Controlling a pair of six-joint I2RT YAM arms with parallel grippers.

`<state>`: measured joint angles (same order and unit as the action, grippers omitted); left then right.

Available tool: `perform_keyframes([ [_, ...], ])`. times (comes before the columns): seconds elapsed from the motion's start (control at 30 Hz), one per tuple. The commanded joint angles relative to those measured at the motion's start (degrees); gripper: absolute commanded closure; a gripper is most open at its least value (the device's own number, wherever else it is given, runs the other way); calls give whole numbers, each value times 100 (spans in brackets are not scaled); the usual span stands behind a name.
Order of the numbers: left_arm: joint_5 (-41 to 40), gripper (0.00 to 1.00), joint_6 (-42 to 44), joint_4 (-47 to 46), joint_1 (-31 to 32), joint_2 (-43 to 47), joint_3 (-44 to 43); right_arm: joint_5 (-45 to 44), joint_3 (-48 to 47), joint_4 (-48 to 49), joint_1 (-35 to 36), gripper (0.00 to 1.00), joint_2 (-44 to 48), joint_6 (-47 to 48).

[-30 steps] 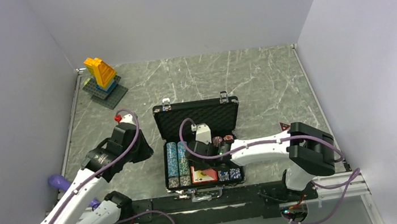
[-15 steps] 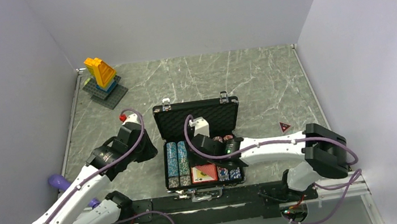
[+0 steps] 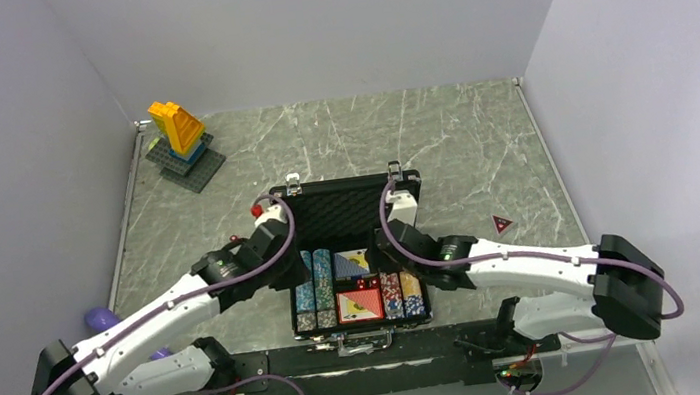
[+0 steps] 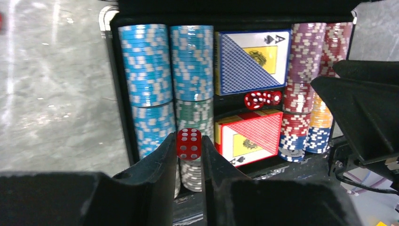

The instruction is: Pack up texas hold em set

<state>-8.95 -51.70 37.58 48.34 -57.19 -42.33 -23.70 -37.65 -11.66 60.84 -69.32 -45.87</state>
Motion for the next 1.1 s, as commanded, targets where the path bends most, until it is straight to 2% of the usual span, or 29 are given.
perform_keyframes([
  [0.0,-149,100,-575,-644,412,-385,-171,-339,105,-261,-89,46,497,-208],
  [0.17,-452,100,-1005,-801,875,-1107,-426,-431,204,-386,-85,46,804,-255],
  [0.33,-623,100,-1167,-1094,1079,-1580,-626,-426,321,-376,-94,46,1019,-270],
  [0.6,-488,100,-1340,-1230,1186,-2210,-841,-476,434,-440,-101,45,1271,-295],
  [1.07,-273,100,-1497,-1306,1327,-2712,-861,-429,489,-442,-101,45,1305,-361],
])
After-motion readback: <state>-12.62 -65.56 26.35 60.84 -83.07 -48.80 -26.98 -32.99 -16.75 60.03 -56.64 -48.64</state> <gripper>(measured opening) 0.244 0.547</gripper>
